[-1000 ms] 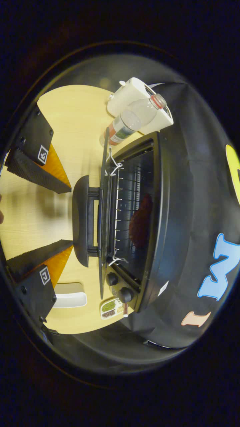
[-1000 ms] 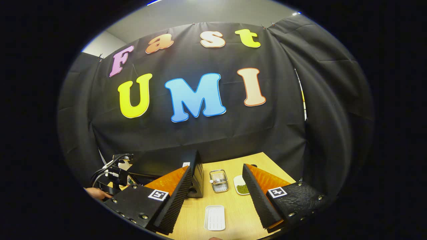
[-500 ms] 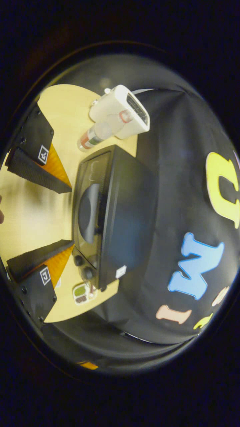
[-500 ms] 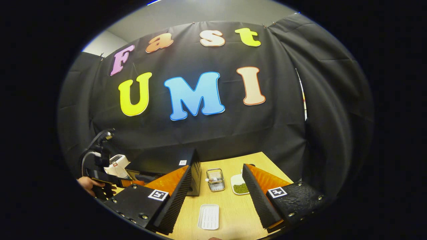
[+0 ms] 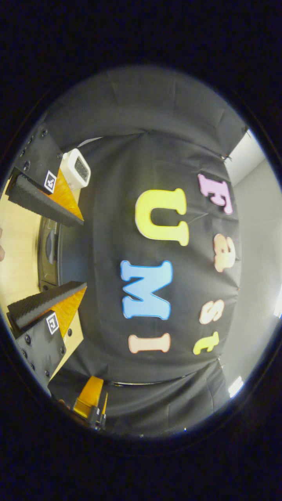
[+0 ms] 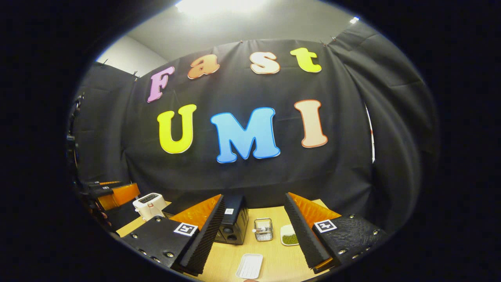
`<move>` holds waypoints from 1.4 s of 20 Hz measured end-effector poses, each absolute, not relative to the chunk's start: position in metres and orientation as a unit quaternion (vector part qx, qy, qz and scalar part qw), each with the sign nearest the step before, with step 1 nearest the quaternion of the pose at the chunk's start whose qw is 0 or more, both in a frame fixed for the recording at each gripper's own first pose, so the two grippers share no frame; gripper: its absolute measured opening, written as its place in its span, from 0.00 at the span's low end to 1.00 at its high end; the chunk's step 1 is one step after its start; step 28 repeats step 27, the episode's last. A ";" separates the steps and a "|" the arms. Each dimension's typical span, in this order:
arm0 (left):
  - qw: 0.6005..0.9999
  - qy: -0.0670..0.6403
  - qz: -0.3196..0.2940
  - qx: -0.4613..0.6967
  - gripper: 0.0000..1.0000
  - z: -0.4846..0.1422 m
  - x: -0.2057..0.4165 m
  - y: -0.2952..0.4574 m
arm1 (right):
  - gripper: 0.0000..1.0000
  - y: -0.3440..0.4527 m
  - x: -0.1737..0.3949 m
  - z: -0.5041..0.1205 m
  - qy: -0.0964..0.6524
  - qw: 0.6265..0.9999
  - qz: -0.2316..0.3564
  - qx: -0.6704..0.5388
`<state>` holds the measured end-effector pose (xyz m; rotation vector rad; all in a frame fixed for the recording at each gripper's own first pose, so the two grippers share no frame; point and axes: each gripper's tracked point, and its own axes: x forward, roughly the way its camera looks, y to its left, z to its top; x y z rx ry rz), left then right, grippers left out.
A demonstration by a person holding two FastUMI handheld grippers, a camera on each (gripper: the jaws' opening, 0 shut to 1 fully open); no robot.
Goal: Open the electric oven with the left hand, put the food in, and close the electric oven.
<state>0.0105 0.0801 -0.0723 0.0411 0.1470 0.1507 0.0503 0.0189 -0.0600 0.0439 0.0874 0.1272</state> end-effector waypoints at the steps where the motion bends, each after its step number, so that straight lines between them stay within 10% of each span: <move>1: 0.995 0.053 0.082 0.023 0.98 -0.053 0.003 0.080 | 0.93 0.025 0.046 -0.051 0.037 0.997 0.068 0.023; 28: 1.000 0.011 0.024 0.012 0.98 -0.008 -0.070 0.124 | 0.92 0.096 -0.030 0.012 0.003 0.999 0.034 0.007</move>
